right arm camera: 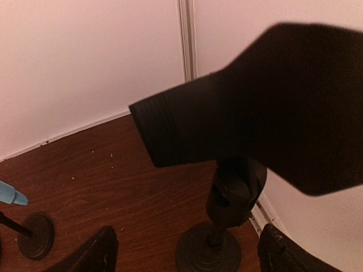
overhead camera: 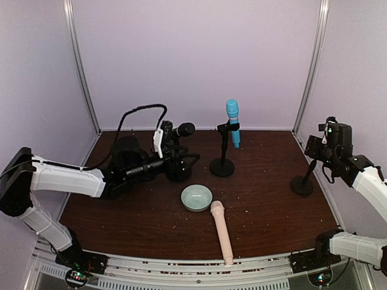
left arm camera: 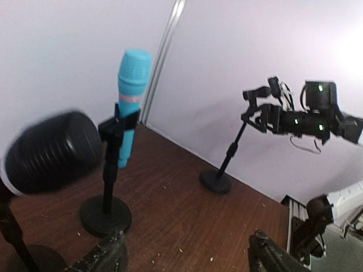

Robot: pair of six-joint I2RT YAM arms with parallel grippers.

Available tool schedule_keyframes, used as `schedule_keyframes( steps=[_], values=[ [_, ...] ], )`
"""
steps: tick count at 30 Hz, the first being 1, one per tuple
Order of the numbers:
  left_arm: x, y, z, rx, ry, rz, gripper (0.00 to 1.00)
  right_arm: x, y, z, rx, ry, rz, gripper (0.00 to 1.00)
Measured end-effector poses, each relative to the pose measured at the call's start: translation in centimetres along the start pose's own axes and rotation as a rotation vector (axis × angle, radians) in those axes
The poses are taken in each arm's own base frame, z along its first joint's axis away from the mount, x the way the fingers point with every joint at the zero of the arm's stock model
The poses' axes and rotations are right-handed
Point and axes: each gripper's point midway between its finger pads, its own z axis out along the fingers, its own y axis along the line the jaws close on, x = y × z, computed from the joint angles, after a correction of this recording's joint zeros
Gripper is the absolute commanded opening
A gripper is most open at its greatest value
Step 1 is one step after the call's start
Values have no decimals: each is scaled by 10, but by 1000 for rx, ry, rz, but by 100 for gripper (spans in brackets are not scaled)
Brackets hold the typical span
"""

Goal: Attach the microphones to the stand

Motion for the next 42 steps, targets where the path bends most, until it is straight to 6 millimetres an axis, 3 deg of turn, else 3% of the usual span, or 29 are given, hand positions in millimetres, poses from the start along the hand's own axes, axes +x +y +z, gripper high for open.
schedule_keyframes(
  steps=[1,4,10,13,17,20,24,28,35,42],
  values=[
    [-15,-1,1,-20,-13,10,97,-2,-1,-1,5,-14,12,98],
    [-43,3,-8,-98,-57,35,98,-9,-7,-3,28,-60,23,99],
    [-43,29,-29,-296,17,47,98,-11,-10,11,59,-82,-7,88],
    [-62,40,-43,-420,19,-20,98,-9,-10,25,78,-83,-28,81],
    [-100,39,-64,-464,-57,-64,87,-4,-13,42,110,-93,-49,70],
    [-111,32,-71,-438,-81,-48,77,1,-15,51,121,-106,-63,53],
    [-98,27,-68,-402,-33,2,67,-1,-18,54,126,-134,-76,28],
    [-68,29,-58,-397,89,57,63,-1,-16,54,109,-148,-81,13],
    [-30,15,-39,-319,216,131,62,1,-2,30,19,-146,-77,2],
    [4,-11,-15,-187,310,194,63,6,62,-23,-231,-152,-135,0]
  ],
)
